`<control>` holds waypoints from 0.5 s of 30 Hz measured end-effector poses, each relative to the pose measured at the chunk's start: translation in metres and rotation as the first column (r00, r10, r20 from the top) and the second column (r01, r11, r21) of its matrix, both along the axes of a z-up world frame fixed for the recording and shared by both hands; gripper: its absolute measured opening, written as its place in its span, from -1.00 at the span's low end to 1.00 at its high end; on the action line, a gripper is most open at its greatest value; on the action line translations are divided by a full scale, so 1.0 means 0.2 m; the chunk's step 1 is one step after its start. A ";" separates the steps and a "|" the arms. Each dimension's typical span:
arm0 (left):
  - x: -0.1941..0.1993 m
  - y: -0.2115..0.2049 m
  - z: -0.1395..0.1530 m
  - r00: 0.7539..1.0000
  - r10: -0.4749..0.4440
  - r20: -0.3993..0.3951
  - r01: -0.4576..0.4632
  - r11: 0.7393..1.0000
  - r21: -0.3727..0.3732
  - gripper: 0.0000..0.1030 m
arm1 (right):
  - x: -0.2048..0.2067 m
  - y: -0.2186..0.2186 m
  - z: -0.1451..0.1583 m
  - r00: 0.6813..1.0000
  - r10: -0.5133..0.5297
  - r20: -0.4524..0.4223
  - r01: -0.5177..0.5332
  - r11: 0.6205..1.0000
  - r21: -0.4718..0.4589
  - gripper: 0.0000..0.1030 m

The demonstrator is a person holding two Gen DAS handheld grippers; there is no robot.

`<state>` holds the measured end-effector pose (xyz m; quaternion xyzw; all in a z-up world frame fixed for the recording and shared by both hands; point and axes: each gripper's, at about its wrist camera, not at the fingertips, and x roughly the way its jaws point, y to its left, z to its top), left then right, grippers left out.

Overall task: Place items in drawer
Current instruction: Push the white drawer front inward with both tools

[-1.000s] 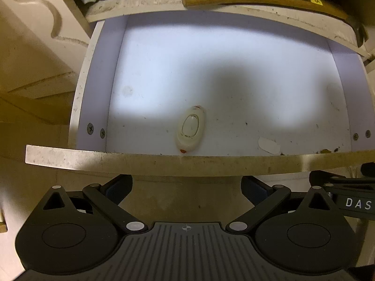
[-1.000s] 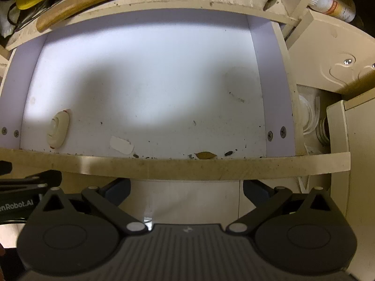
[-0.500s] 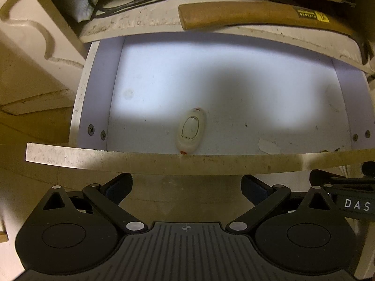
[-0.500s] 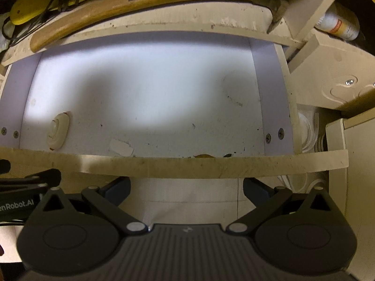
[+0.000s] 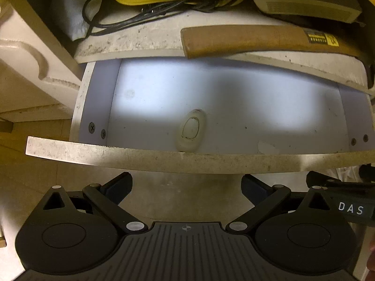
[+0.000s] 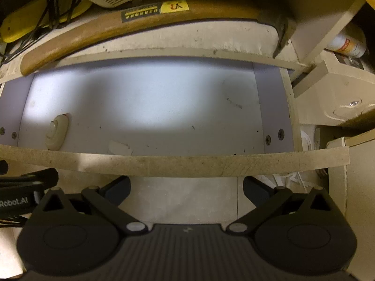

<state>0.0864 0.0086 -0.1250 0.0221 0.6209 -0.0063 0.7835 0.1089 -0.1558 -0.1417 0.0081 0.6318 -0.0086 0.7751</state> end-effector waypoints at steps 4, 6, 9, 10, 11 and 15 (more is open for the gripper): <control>-0.03 -0.01 0.01 1.000 -0.005 0.027 0.005 1.000 0.008 0.98 | 0.00 0.01 0.01 1.000 0.001 0.026 -0.001 1.000 -0.009 0.99; -0.05 -0.01 0.01 0.999 -0.003 0.040 0.003 1.000 0.003 0.98 | -0.01 0.02 0.02 0.999 0.002 0.040 -0.001 1.000 -0.012 0.99; -0.06 0.00 0.03 0.998 -0.003 0.065 0.003 1.000 -0.002 0.98 | -0.04 0.02 0.02 0.998 0.002 0.064 -0.001 1.000 -0.013 0.99; -0.07 0.00 0.04 0.997 -0.004 0.075 0.004 1.000 -0.003 0.98 | -0.06 0.02 0.02 0.997 0.002 0.073 -0.001 1.000 -0.013 0.99; -0.07 0.00 0.04 0.996 -0.006 0.085 0.006 1.000 -0.003 0.98 | -0.08 0.02 0.03 0.997 0.002 0.082 -0.001 1.000 -0.014 0.99; -0.11 0.01 0.07 0.992 -0.013 0.127 0.013 1.000 -0.002 0.98 | -0.13 0.00 0.04 0.993 0.000 0.121 0.000 1.000 -0.003 0.99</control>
